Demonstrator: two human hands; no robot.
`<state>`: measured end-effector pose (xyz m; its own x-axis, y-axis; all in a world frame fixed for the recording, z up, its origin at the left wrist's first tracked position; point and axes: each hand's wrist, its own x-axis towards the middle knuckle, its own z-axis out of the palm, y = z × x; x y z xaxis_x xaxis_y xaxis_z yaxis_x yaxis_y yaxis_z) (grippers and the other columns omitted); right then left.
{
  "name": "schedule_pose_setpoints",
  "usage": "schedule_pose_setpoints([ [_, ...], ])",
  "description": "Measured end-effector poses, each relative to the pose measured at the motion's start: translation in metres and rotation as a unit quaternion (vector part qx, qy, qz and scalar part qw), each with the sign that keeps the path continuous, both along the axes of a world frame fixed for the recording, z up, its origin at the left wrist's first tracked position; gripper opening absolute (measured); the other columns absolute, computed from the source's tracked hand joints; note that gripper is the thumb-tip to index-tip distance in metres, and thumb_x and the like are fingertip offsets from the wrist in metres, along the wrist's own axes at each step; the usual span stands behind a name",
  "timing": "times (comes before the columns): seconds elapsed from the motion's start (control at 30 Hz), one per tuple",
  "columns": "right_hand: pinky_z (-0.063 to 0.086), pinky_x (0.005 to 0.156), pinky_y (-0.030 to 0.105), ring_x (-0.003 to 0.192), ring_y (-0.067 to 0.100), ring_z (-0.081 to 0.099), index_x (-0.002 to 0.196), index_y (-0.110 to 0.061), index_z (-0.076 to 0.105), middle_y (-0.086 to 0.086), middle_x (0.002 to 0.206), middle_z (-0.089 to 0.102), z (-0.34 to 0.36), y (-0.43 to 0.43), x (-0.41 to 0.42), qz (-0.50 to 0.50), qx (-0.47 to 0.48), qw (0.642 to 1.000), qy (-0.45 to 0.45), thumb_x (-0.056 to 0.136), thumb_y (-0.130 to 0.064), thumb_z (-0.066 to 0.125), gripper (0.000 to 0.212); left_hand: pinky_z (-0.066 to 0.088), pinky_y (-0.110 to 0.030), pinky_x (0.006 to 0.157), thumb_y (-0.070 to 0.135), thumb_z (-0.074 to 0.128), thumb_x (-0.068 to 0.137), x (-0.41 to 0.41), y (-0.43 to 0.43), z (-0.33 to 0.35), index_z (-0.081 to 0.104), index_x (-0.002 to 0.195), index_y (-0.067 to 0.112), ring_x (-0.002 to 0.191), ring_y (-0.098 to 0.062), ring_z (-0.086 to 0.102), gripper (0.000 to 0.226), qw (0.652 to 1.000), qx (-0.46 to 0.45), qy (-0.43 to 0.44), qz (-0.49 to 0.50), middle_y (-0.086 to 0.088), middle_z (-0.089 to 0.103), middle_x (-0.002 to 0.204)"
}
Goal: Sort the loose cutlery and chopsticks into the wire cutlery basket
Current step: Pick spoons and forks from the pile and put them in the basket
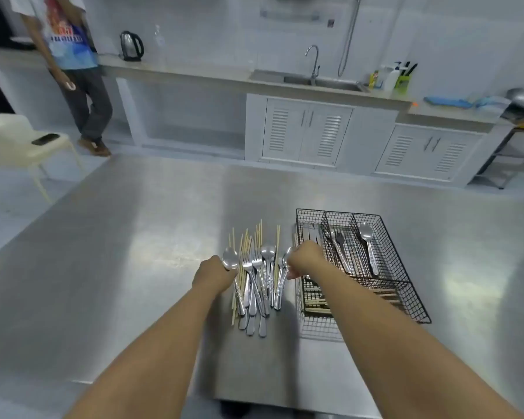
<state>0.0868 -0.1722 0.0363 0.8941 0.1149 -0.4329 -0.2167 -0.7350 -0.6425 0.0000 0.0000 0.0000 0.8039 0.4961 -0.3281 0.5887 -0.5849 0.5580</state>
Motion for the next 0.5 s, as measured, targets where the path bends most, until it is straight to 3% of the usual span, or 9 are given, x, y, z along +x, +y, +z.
schedule_pose_setpoints([
  [0.1,0.049,0.049,0.024,0.055,0.014,0.055,0.112,0.010,0.060,0.006,0.067,0.052,-0.007,0.004,-0.005,0.004,-0.033,0.999,0.007,0.089,-0.002,0.056,0.026,0.040,-0.027,0.065,0.030,0.063,0.085,-0.001,-0.001,-0.007,0.057,0.096,0.007,0.081,-0.024,0.056,0.026,1.000,0.004,0.019,0.010,-0.005,0.054,0.085],
  [0.2,0.046,0.053,0.017,0.065,0.008,0.056,0.112,0.007,0.057,0.000,0.073,0.056,-0.015,0.007,-0.013,0.003,-0.096,0.995,-0.024,0.088,-0.009,0.064,0.029,0.040,-0.027,0.066,0.024,0.063,0.084,-0.001,-0.005,-0.012,0.050,0.083,0.013,0.077,-0.022,0.053,0.017,0.999,-0.007,0.029,0.017,-0.003,0.053,0.079],
  [0.27,0.045,0.046,0.014,0.066,0.012,0.059,0.114,0.007,0.056,0.004,0.074,0.055,-0.025,0.008,-0.011,0.007,-0.114,0.993,-0.025,0.089,-0.003,0.060,0.027,0.041,-0.028,0.065,0.022,0.063,0.085,0.002,-0.002,-0.016,0.049,0.078,0.013,0.075,-0.022,0.053,0.018,0.999,-0.017,0.030,0.016,-0.001,0.050,0.071],
  [0.33,0.042,0.038,0.016,0.054,0.013,0.051,0.117,0.008,0.057,0.008,0.077,0.055,-0.032,0.011,-0.011,0.007,-0.125,0.992,-0.026,0.091,0.000,0.053,0.027,0.047,-0.028,0.061,0.017,0.062,0.084,0.007,-0.001,-0.019,0.053,0.076,0.011,0.066,-0.021,0.055,0.013,0.998,-0.052,0.035,0.017,-0.002,0.053,0.069],
  [0.4,0.039,0.029,0.017,0.049,0.013,0.049,0.125,0.005,0.051,0.017,0.101,0.062,-0.039,0.013,-0.011,-0.004,-0.118,0.993,-0.025,0.090,0.006,0.054,0.035,0.054,-0.029,0.058,0.010,0.058,0.082,0.010,-0.001,-0.020,0.056,0.078,0.006,0.061,-0.020,0.058,0.005,0.995,-0.089,0.041,0.029,-0.006,0.057,0.072],
  [0.47,0.043,0.031,0.015,0.057,0.019,0.060,0.127,0.003,0.049,0.020,0.112,0.061,-0.043,0.017,-0.011,-0.028,-0.111,0.993,-0.029,0.088,0.010,0.054,0.040,0.060,-0.034,0.065,0.010,0.058,0.081,0.011,0.001,-0.022,0.053,0.074,0.005,0.073,-0.027,0.066,0.010,0.987,-0.147,0.035,0.059,-0.011,0.060,0.078],
  [0.5,0.053,0.042,0.020,0.067,0.024,0.067,0.124,0.003,0.050,0.020,0.107,0.062,-0.047,0.020,-0.010,-0.039,-0.106,0.993,-0.037,0.088,0.010,0.053,0.037,0.061,-0.037,0.070,0.014,0.061,0.081,0.011,0.003,-0.023,0.052,0.071,0.006,0.080,-0.030,0.068,0.015,0.981,-0.174,0.028,0.076,-0.012,0.061,0.080],
])
